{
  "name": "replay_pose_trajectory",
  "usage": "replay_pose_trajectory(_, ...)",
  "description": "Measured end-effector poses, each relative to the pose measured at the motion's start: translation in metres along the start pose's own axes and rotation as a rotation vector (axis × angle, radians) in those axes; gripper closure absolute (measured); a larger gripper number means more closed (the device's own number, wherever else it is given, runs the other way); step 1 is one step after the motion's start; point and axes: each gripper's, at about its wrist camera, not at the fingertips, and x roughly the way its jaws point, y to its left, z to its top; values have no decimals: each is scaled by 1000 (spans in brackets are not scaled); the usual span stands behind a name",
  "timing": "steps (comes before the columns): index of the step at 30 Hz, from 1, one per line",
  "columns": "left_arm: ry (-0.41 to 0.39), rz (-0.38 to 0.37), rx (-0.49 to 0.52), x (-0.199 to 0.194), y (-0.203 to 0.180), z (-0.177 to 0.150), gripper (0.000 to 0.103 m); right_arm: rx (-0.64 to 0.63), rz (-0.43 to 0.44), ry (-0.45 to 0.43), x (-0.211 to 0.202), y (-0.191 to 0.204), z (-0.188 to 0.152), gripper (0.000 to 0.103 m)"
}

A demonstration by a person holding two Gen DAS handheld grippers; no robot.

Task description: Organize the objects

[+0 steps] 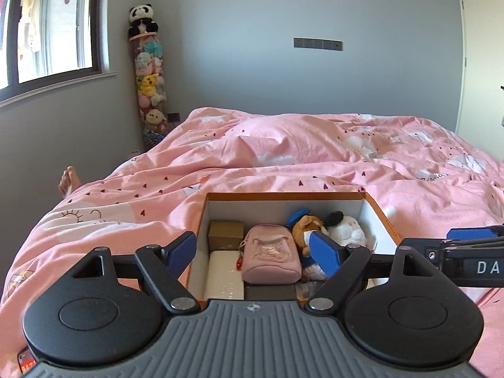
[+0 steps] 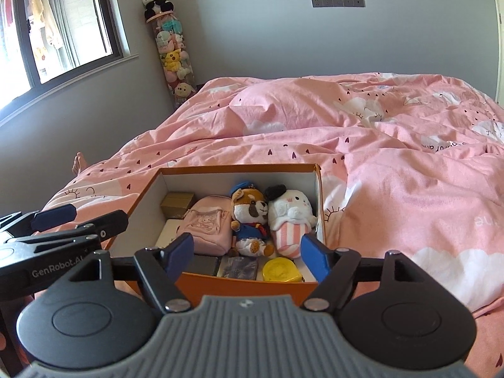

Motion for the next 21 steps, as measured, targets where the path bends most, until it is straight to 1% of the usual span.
replay_pose_trajectory(4, 0, 32, -33, -4, 11, -8, 8, -18, -5, -61, -11, 10, -6, 17)
replay_pose_trajectory(7, 23, 47, -33, -5, 16, -17, 8, -54, -17, -88, -15, 19, -10, 13)
replay_pose_trajectory(9, 45, 40, -51, -4, 20, -22, 8, -84, -36, -96, -15, 25, -14, 11)
replay_pose_trajectory(12, 86, 24, -82, -2, 27, -31, 8, -104, -66, -82, -9, 30, -20, 9)
replay_pose_trajectory(14, 116, 30, -87, 2, 27, -35, 8, -104, -86, -59, -3, 31, -25, 9)
replay_pose_trajectory(17, 140, 40, -89, 8, 26, -38, 8, -86, -98, -43, 6, 26, -32, 9)
replay_pose_trajectory(21, 176, 33, -95, 16, 22, -41, 8, -53, -120, -32, 16, 17, -37, 9)
